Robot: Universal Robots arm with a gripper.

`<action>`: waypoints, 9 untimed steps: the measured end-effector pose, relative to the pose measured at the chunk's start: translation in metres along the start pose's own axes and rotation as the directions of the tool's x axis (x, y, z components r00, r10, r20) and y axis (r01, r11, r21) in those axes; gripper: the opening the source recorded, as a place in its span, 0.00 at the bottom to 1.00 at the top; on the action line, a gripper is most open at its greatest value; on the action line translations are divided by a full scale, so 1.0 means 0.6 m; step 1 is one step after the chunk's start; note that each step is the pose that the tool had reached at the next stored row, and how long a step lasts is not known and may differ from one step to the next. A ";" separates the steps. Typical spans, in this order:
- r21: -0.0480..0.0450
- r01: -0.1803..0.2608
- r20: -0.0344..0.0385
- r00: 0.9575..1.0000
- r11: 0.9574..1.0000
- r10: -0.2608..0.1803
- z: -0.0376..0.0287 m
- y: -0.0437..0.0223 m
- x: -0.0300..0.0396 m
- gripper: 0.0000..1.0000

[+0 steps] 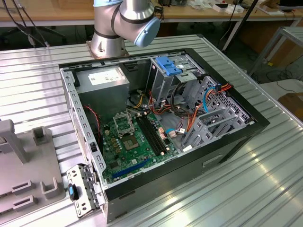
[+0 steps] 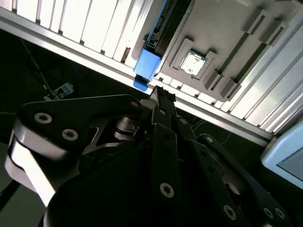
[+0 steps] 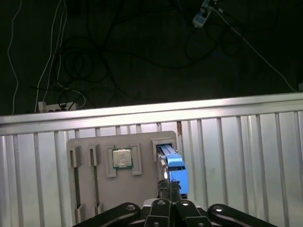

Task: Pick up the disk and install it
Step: 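Pick up the disk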

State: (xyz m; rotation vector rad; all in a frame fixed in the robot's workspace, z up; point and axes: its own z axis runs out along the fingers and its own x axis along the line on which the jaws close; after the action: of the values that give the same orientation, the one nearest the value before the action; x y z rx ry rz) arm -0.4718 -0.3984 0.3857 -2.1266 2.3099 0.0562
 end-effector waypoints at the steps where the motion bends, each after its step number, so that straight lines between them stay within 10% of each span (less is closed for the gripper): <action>1: 0.000 0.000 0.000 1.000 1.000 0.000 0.000 0.000 0.000 0.11; 9: 0.002 0.001 0.000 1.000 1.000 -0.001 0.000 0.000 0.000 0.11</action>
State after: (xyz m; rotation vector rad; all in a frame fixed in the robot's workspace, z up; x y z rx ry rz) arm -0.4719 -0.3984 0.3856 -2.1265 2.3083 0.0541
